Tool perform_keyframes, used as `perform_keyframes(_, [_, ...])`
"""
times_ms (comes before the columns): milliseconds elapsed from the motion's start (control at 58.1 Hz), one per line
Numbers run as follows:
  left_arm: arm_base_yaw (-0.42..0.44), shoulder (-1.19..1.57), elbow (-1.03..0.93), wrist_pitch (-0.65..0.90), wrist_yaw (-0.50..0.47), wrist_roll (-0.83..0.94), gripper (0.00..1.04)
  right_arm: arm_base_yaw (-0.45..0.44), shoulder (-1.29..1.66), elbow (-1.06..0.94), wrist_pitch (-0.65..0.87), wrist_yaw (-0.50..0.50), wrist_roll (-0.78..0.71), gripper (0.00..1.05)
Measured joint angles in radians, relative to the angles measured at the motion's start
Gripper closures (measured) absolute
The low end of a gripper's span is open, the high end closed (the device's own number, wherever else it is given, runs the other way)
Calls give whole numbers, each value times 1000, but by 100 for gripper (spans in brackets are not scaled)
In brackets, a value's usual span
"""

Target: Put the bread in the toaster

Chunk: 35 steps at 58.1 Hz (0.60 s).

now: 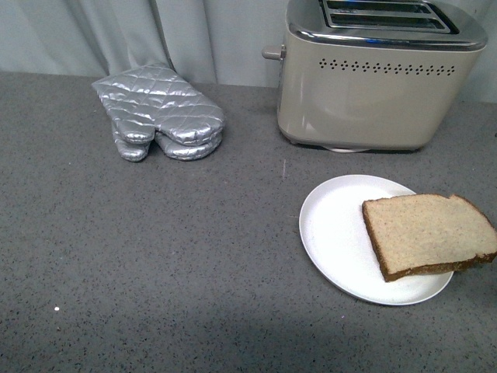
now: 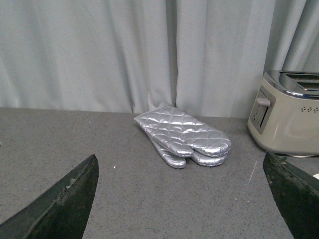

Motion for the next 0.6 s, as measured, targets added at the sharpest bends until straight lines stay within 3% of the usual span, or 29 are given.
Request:
perform_keyframes(121, [0, 0, 0, 0, 0, 0, 7, -61, 230, 145, -95, -105, -2, 10])
perform_keyframes(258, [0, 0, 0, 0, 0, 0, 7, -84, 381, 258, -161, -154, -14, 10])
perform_keyframes(603, [0, 0, 0, 0, 0, 0, 7, -66, 628, 428, -257, -304, 38, 10])
